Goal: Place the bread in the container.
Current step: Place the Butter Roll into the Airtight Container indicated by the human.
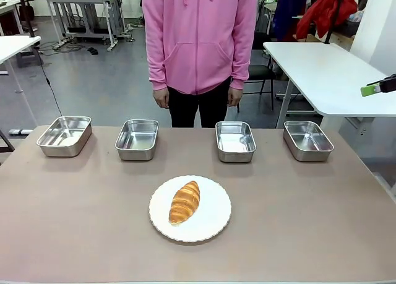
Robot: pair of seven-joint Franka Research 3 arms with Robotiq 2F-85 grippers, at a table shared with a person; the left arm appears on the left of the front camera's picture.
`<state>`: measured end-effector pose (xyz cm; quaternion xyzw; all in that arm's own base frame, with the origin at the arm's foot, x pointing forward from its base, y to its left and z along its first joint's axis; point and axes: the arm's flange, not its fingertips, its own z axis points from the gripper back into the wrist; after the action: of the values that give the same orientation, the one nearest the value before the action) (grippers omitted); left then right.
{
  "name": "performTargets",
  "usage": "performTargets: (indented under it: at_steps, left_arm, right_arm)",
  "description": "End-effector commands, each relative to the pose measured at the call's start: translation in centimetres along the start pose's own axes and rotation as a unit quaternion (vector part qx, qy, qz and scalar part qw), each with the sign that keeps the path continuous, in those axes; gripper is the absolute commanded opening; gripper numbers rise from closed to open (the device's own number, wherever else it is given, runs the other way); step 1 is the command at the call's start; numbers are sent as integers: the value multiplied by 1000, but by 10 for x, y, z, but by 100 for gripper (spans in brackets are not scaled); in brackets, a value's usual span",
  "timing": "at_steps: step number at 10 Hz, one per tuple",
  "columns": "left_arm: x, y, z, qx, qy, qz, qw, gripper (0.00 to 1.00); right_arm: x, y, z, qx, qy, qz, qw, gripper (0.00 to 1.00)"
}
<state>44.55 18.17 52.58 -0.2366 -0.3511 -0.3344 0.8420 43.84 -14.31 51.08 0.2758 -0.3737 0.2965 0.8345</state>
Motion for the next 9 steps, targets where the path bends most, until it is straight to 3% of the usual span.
performTargets:
  at_steps: [1, 9]
  left_arm:
    - [0, -6, 5, 1, -21, -15, 1000, 100]
    - [4, -11, 3, 3, -8, -3, 1000, 100]
  right_arm:
    - [4, -3, 7, -1, -14, 11, 1000, 100]
    - [4, 1, 9, -8, -5, -2, 1000, 100]
